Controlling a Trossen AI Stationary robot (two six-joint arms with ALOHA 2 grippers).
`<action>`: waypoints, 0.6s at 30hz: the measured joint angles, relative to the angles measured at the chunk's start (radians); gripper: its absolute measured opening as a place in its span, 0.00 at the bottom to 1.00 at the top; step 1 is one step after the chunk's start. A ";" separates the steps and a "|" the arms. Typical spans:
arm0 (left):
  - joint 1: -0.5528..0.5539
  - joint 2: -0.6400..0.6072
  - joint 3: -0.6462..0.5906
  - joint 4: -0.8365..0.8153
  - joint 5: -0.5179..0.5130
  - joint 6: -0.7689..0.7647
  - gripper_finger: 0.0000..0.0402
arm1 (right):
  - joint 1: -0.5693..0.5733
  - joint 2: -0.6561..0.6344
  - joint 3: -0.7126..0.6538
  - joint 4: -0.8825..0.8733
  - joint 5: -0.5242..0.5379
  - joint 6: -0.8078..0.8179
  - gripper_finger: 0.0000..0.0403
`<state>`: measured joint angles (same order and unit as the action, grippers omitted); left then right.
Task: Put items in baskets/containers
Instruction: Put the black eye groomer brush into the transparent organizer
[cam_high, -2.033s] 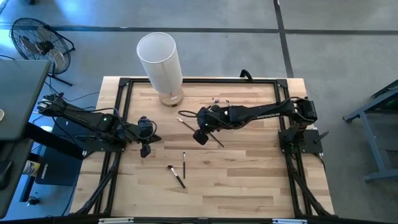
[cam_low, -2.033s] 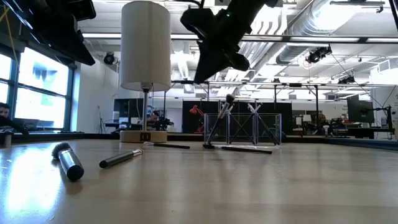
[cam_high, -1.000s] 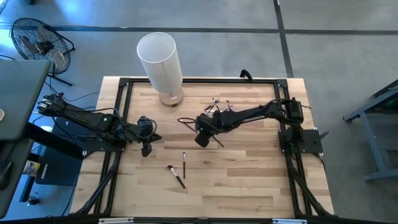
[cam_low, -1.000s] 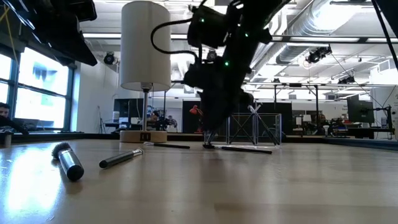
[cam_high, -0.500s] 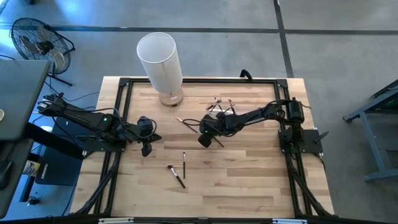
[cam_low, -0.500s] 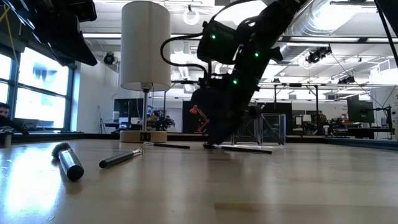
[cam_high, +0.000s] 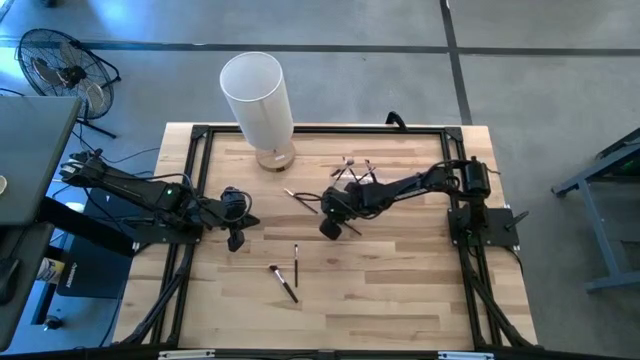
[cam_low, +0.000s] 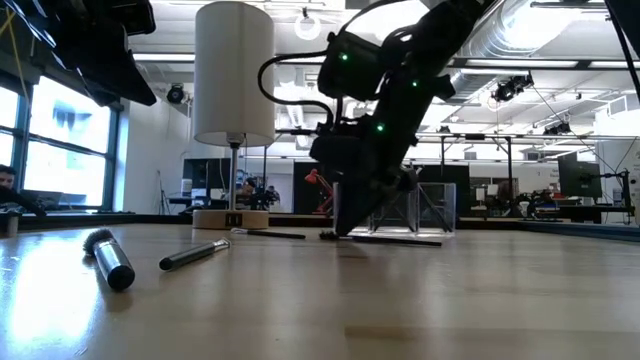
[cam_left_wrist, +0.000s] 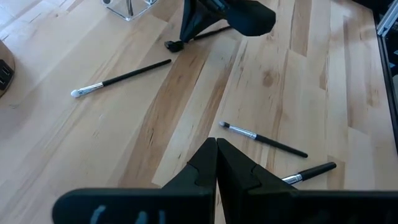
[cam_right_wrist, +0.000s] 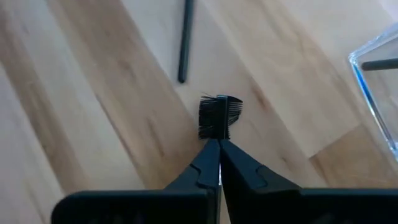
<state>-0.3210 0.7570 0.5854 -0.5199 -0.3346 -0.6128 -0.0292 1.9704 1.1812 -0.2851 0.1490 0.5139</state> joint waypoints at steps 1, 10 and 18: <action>0.000 0.000 0.000 0.000 0.000 0.000 0.00 | 0.003 -0.005 0.000 -0.002 0.001 -0.003 0.02; 0.000 0.000 0.001 0.000 0.000 0.002 0.00 | 0.023 -0.070 0.002 -0.039 0.042 -0.040 0.00; 0.000 0.000 0.001 0.001 0.003 0.002 0.00 | 0.021 -0.078 0.002 -0.049 0.031 -0.059 0.00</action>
<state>-0.3210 0.7567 0.5861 -0.5194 -0.3313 -0.6109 -0.0087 1.8923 1.1828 -0.3340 0.1795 0.4553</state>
